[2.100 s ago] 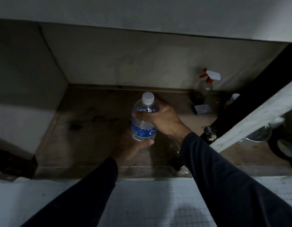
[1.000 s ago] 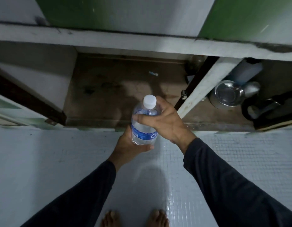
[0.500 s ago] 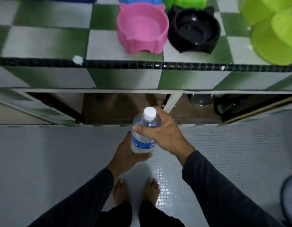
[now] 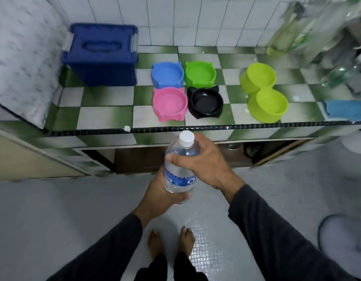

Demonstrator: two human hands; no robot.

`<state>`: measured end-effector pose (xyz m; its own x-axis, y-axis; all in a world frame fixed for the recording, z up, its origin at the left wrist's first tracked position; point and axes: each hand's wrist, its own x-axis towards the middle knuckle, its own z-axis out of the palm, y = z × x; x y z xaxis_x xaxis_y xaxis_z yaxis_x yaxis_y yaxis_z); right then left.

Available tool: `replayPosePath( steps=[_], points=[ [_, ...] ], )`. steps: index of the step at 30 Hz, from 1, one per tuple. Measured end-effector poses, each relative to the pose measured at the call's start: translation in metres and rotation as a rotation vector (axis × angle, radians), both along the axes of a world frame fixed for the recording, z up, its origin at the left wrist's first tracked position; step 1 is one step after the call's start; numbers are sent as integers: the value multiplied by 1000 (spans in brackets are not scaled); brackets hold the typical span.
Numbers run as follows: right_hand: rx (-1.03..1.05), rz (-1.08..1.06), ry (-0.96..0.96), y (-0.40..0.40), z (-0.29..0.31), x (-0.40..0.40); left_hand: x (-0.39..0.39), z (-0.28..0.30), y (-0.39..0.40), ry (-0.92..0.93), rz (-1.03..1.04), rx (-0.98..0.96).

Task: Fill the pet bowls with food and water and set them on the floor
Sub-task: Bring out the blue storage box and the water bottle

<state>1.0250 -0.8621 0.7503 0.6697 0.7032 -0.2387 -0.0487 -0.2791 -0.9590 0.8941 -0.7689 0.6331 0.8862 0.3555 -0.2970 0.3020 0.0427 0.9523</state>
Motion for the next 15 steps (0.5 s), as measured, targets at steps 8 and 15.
replayPosePath(
  steps=[8, 15],
  points=[
    [69, -26, -94, 4, 81, 11, 21, 71, 7, -128, -25, 62],
    [24, -60, -218, 5, 138, 28, 52, 120, 21, -222, -59, 100]
  ],
)
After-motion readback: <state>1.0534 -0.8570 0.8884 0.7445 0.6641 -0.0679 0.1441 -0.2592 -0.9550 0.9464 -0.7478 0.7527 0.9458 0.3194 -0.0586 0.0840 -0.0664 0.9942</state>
